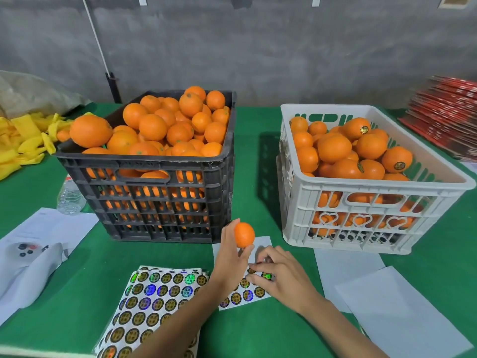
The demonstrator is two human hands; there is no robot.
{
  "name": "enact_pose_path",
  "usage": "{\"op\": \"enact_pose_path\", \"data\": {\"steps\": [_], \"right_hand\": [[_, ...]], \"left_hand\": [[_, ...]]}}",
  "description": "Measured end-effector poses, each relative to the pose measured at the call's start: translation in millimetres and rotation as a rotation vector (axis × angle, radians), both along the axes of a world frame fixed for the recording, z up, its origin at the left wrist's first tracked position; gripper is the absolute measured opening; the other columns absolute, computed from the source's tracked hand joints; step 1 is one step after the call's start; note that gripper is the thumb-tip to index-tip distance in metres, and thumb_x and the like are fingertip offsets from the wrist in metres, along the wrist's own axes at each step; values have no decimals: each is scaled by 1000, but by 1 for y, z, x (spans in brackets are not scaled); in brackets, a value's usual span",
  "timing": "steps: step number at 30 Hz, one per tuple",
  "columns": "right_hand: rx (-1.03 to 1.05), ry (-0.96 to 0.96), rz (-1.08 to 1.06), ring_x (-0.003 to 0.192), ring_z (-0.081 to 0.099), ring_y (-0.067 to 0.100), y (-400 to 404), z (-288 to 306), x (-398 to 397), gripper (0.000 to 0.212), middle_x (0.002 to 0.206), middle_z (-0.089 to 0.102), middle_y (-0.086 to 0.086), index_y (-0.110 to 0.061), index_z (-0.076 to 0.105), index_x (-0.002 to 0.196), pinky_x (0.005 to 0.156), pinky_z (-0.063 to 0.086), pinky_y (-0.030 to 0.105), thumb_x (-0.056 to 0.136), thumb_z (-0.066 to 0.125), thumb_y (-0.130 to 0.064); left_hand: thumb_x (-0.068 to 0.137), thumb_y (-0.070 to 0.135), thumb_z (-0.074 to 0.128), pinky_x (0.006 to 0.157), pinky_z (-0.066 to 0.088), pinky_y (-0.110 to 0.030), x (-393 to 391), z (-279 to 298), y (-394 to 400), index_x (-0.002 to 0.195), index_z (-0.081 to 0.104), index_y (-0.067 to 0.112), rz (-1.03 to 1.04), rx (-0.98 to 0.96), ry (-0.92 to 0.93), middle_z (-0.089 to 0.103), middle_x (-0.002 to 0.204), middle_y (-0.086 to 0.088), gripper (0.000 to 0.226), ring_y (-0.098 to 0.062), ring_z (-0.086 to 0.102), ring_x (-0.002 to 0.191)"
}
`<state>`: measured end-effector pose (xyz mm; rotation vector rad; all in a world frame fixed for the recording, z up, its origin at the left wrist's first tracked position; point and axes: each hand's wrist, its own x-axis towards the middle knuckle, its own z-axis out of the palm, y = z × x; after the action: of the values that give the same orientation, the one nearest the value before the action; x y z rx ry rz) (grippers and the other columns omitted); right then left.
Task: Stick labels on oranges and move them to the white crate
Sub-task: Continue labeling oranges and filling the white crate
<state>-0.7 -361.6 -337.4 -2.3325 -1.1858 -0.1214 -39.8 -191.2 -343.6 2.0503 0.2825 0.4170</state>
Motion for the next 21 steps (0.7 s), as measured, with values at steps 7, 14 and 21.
{"op": "enact_pose_path", "data": {"steps": [7, 14, 21], "right_hand": [[157, 155, -61, 88, 50, 4, 4, -2, -4, 19, 88, 57, -18, -36, 80, 92, 85, 40, 27, 93, 66, -49], [212, 166, -292, 75, 58, 9, 8, 26, -3, 18, 83, 60, -11, -24, 76, 88, 70, 49, 27, 99, 63, -28], [142, -431, -359, 73, 68, 24, 26, 100, 11, 29, 98, 68, 7, -8, 75, 106, 53, 57, 31, 79, 86, -12]], "left_hand": [[96, 18, 69, 85, 39, 1, 1, -5, 2, 138, 27, 52, 1, -97, -16, 36, 140, 10, 69, 14, 47, 114], [94, 22, 72, 84, 40, 1, 2, -3, 3, 138, 29, 52, -16, -138, -1, 38, 144, 6, 68, 19, 48, 112], [91, 17, 73, 111, 44, -33, 14, 58, -18, 142, 37, 47, -38, -190, -138, 50, 137, 15, 69, -3, 52, 127]]}}
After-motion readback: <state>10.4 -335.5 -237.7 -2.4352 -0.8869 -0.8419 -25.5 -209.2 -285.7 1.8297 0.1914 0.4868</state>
